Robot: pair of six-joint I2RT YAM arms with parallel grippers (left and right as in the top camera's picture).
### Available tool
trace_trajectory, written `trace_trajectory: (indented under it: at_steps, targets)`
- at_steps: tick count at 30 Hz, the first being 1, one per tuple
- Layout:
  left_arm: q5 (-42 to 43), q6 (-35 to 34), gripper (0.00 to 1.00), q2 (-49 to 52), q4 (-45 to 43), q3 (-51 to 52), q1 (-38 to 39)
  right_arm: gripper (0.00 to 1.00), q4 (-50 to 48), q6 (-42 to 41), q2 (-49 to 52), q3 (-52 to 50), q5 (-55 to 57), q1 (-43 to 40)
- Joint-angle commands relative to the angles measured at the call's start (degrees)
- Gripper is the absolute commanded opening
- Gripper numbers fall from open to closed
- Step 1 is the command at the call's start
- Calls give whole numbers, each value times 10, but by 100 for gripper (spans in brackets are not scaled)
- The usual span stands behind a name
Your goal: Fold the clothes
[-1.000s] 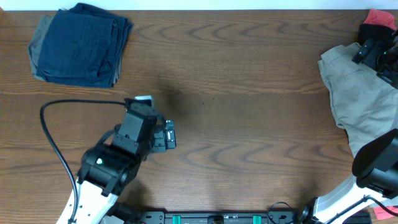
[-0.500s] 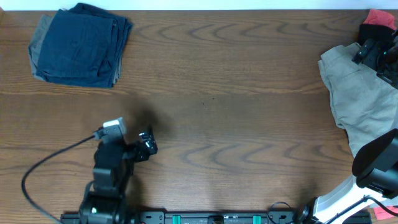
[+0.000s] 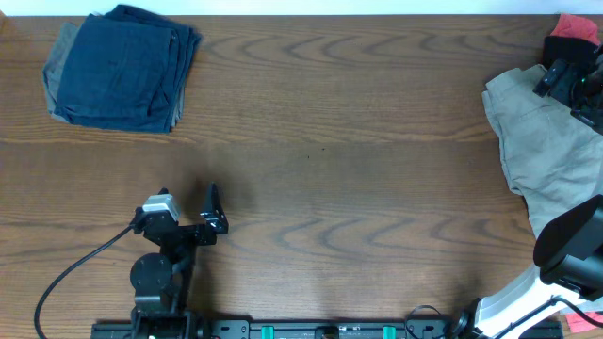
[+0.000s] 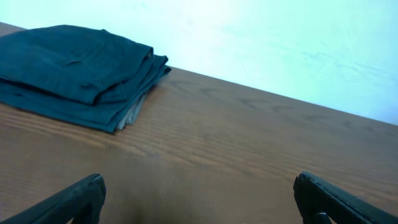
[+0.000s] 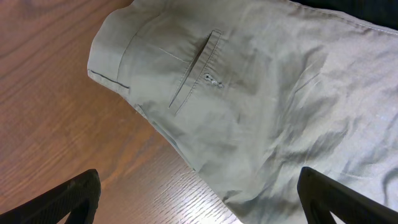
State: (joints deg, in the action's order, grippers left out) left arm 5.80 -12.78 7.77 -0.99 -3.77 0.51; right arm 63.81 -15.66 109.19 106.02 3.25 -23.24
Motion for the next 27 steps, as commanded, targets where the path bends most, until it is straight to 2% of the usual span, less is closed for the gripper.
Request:
trace_trajectory:
  at_steps: [1,11,16,27]
  targets:
    - [5,17,98,-15,-22,19,-2,99,1,7,-1,2,2,-4]
    - [13,88,98,-76,-22,35,-7,99,1,7,-1,2,2,-4]
    - [8,91,98,-77,50,35,-21,99,1,7,-1,2,2,-4]
    - [9,91,98,-76,46,35,-49,99,1,7,-1,2,2,-4]
